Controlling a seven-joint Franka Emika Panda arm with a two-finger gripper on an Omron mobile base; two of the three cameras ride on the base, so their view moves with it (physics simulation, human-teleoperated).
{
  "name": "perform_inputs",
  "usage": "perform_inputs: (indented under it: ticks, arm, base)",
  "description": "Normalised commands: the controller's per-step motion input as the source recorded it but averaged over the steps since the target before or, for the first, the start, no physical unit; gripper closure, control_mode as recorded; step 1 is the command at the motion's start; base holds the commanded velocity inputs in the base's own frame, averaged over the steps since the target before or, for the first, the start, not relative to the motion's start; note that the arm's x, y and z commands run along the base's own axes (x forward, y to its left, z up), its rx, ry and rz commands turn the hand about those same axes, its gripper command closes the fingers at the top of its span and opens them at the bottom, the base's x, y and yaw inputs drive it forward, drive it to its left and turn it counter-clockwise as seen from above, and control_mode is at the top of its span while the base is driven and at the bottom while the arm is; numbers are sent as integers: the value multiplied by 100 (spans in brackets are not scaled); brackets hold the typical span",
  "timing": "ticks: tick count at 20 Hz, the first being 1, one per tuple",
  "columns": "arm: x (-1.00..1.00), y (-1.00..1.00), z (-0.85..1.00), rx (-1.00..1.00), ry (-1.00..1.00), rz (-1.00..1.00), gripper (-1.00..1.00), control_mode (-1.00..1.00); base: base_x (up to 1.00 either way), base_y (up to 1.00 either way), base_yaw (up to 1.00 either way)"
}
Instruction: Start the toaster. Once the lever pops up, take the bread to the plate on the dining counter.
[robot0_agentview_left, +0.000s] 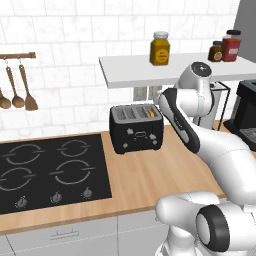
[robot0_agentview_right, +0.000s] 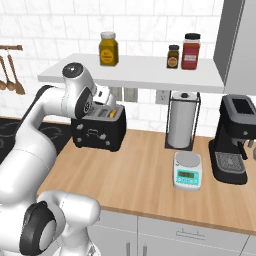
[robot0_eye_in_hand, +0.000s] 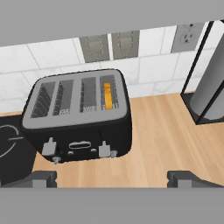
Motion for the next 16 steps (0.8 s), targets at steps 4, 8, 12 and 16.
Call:
perform_inputs:
  ticks: [4, 8, 12, 16]
  arm:
    - [0, 0, 0, 0, 0, 0, -100, -100]
    - [0, 0, 0, 0, 0, 0, -100, -100]
    - [0, 0, 0, 0, 0, 0, -100, -100]
    - [0, 0, 0, 0, 0, 0, -100, -100]
  base:
    - [0, 0, 0]
    - [0, 0, 0]
    - [0, 0, 0]
    - [0, 0, 0]
